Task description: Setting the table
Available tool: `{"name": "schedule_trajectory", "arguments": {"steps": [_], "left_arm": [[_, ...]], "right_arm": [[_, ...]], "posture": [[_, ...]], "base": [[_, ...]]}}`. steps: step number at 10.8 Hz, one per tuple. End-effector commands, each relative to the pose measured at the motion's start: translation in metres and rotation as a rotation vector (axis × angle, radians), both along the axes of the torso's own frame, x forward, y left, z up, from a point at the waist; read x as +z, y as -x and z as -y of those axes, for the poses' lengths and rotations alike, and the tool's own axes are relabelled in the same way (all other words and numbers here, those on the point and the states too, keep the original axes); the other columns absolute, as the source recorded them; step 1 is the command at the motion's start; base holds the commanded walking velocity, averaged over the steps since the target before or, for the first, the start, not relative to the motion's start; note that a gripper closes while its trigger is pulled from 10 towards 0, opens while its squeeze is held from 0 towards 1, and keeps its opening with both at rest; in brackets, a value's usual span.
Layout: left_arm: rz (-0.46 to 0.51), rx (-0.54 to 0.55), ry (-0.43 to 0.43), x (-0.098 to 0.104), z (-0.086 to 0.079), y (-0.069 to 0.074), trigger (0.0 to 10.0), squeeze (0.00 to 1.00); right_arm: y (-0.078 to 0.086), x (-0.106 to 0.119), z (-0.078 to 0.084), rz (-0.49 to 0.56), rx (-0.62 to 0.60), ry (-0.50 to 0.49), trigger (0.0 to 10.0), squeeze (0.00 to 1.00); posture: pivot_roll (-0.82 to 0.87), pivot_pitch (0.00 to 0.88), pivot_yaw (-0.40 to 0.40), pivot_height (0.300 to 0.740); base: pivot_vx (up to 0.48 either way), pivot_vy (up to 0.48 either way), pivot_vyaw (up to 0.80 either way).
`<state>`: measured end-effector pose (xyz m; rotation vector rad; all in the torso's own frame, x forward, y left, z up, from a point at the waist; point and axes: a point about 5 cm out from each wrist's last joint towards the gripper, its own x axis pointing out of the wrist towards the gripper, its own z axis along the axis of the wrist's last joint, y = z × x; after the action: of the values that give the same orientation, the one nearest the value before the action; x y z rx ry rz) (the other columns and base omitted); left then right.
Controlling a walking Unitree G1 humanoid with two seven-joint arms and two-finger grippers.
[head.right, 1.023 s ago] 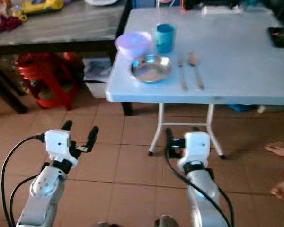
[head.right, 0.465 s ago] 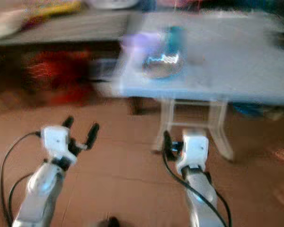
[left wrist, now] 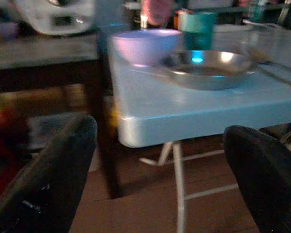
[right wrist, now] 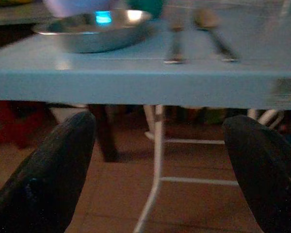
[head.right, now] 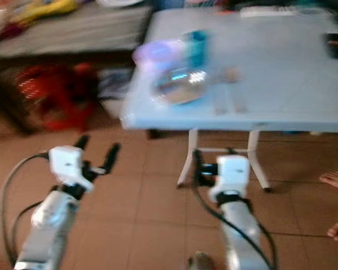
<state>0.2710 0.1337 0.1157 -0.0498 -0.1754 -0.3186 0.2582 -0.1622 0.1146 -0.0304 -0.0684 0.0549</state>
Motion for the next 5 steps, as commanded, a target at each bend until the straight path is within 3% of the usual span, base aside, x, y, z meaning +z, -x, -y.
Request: {"name": "schedule_trajectory", "arguments": {"steps": [1,3,5], "left_arm": [[-0.018,0.03,-0.022,-0.004,-0.013,0.003,10.0,0.0],[-0.018,0.03,-0.022,-0.004,-0.013,0.003,10.0,0.0],[0.027,0.006,-0.009,0.012,-0.01,0.003,10.0,0.0]], "right_arm": [[0.0,0.003,-0.009,0.013,0.026,-0.019,10.0,0.0],[0.0,0.003,-0.009,0.013,0.026,-0.019,10.0,0.0],[-0.003,0.036,-0.013,0.12,0.049,-0.003,10.0,0.0]], "posture": [[-0.08,0.18,0.109,0.74],[-0.08,0.18,0.109,0.74],[-0.08,0.178,0.102,0.74]], "base": [[0.349,0.0,0.0],[0.349,0.0,0.0],[0.323,0.0,0.0]]}}
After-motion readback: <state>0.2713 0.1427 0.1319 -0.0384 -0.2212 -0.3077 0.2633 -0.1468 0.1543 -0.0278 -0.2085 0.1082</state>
